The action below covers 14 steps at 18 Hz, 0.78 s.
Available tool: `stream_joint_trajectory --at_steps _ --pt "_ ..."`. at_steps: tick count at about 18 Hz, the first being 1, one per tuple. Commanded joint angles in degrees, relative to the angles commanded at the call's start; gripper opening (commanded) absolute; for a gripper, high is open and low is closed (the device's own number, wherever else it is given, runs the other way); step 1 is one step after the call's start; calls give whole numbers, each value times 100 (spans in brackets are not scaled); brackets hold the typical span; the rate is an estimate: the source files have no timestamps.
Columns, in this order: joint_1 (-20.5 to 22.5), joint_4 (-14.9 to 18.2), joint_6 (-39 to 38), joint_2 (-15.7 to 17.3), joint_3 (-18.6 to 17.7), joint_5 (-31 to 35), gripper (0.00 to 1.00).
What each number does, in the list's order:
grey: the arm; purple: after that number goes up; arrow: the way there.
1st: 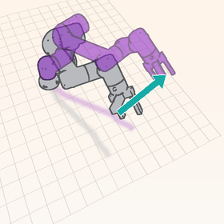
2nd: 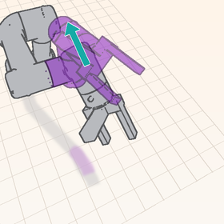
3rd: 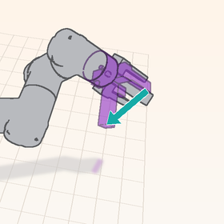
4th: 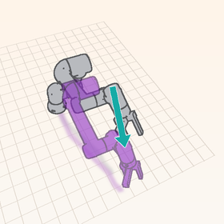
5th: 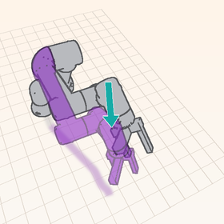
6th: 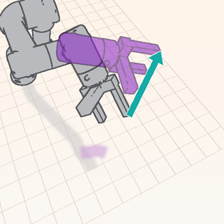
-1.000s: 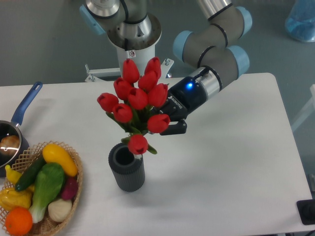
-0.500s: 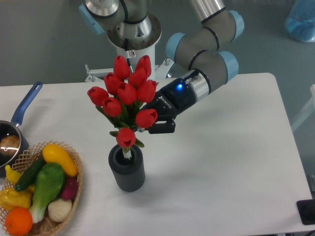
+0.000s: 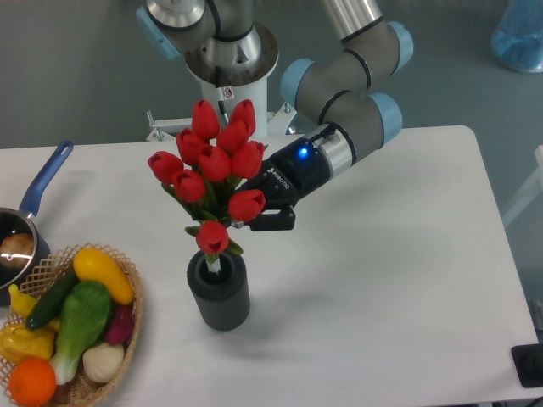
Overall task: Insert the flowers into the vase
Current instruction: 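Lower the tulip stems into the black vase opening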
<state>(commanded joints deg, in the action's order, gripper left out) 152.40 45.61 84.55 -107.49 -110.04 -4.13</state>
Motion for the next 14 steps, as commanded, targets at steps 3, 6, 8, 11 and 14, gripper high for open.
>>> stream_joint_trajectory --at_steps 3,6,8,11,14 --pt "-9 0 0 -53 -9 9 20" --pt "-9 0 9 -140 -9 18 20" --pt "-26 0 70 -184 -9 18 20" --pt "-26 0 245 -316 -35 18 20" --pt "-35 0 474 -465 -44 18 20"
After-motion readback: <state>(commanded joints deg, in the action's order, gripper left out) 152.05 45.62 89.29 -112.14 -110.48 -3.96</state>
